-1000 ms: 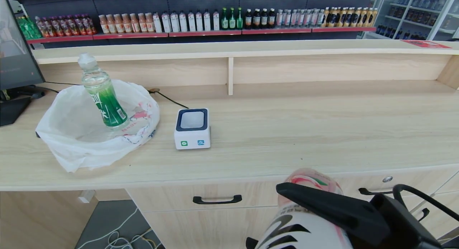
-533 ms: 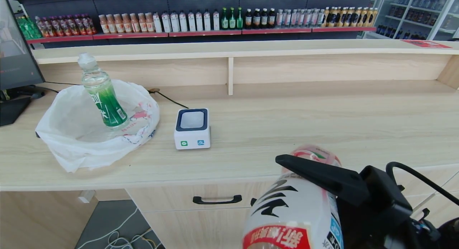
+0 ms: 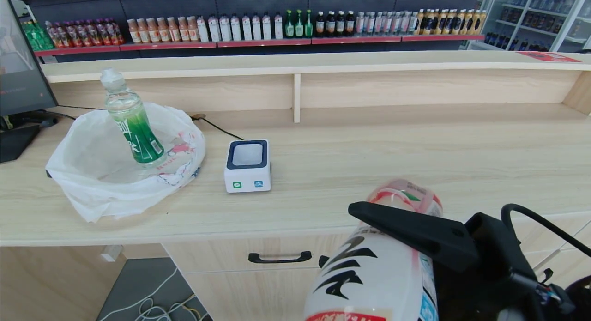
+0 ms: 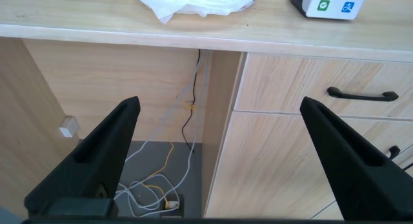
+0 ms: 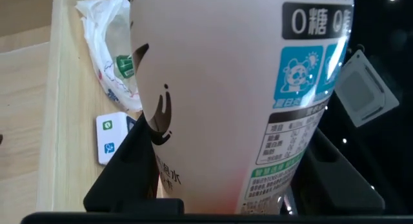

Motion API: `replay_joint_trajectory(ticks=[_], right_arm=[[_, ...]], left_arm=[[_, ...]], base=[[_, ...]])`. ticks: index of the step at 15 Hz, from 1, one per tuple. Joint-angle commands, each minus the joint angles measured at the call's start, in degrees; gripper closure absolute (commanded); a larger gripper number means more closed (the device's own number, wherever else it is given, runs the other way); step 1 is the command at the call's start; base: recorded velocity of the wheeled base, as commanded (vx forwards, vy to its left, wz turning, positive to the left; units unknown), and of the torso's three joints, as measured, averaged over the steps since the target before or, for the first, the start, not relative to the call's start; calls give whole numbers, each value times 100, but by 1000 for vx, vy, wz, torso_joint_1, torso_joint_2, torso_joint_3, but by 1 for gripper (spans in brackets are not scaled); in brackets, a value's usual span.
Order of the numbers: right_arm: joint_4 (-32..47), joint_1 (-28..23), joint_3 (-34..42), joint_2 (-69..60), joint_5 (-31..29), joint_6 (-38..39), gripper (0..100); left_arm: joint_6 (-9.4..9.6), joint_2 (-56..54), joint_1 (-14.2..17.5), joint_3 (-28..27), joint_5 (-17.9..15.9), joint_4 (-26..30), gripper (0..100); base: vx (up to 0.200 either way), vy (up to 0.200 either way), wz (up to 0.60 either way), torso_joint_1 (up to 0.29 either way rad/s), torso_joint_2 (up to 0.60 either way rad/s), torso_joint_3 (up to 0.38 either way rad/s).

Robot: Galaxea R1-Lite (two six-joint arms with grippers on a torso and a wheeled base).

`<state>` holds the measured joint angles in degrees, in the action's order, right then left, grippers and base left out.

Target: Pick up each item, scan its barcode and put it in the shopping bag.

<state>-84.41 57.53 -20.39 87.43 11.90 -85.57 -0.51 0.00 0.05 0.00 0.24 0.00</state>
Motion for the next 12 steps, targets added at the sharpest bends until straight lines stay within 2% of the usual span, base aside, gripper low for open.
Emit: replay_joint_trajectory(ticks=[1, 4, 12], right_arm=[[258, 22, -167, -279, -3, -197, 100], [724, 13, -263, -508, -30, -443, 100], [935, 13, -167, -648, -38, -566, 100]], left_arm=[[-2, 0, 4, 0, 2, 0, 0], [-2, 0, 4, 0, 2, 0, 0], [-2, 0, 4, 0, 2, 0, 0]], base=[[0, 0, 0, 0, 0, 0], [0, 0, 0, 0, 0, 0], [0, 0, 0, 0, 0, 0]])
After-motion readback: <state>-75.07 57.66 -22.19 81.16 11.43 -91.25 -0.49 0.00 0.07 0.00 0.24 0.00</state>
